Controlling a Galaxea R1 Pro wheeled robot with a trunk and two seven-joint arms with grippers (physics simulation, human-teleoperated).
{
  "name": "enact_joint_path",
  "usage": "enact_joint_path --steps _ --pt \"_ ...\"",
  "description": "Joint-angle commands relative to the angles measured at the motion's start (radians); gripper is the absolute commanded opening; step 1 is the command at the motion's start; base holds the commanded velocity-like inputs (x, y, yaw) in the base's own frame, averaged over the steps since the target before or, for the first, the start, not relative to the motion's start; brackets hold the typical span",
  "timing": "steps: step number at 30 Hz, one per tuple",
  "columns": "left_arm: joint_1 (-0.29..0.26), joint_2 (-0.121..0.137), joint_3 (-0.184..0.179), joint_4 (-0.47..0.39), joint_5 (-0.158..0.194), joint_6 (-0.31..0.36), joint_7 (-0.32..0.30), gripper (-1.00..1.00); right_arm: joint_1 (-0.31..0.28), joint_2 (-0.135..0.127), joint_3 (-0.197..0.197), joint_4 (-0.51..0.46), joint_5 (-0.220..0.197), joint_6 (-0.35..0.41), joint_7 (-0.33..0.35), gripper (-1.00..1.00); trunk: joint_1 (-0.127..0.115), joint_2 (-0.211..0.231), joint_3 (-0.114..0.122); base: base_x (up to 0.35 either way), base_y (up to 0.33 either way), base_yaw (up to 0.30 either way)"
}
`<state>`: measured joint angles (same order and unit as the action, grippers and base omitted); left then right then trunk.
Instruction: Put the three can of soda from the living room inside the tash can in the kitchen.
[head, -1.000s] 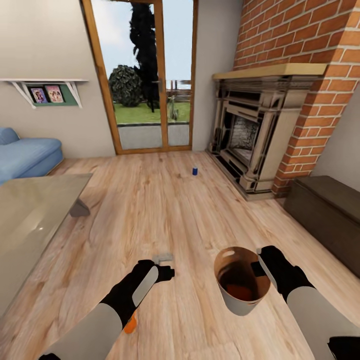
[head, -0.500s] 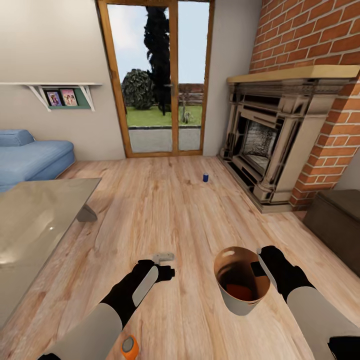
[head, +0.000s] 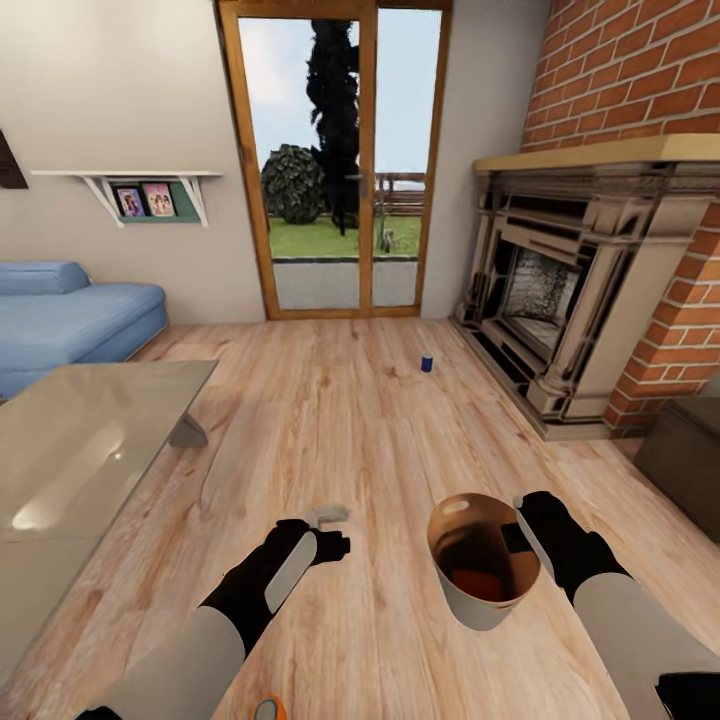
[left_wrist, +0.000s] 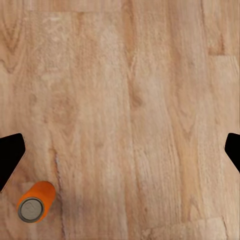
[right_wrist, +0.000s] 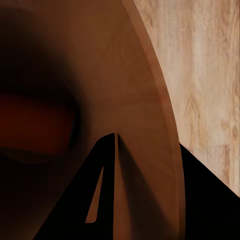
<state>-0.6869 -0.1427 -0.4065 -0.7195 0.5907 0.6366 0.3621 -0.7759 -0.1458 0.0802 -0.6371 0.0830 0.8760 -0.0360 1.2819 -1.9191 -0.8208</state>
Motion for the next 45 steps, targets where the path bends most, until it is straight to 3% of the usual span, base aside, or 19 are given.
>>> enact_joint_path --steps 1,18,30,45 --pt "0.0 0.0 0.0 0.0 0.0 0.0 0.0 1.0 0.0 0.0 0.0 -0.001 0.0 0.0 0.004 -1.0 0.0 0.0 0.001 0.121 0.061 0.119" --pt "0.0 -0.002 -0.001 0.0 0.0 0.0 0.0 1.0 0.003 -0.003 0.003 -0.008 0.003 0.0 0.004 -1.0 0.0 0.0 0.01 0.065 0.001 0.048" --pt "0.0 -0.003 -0.002 -0.001 0.0 -0.001 0.0 1.0 0.004 -0.002 0.004 -0.034 0.003 0.0 0.004 -1.0 0.0 0.0 0.01 0.201 -0.022 0.0" --pt "0.0 -0.003 -0.001 -0.001 0.0 -0.002 0.0 1.0 0.004 -0.002 0.0 -0.034 -0.008 -0.002 0.012 -1.0 0.0 0.0 0.01 0.014 0.0 0.0"
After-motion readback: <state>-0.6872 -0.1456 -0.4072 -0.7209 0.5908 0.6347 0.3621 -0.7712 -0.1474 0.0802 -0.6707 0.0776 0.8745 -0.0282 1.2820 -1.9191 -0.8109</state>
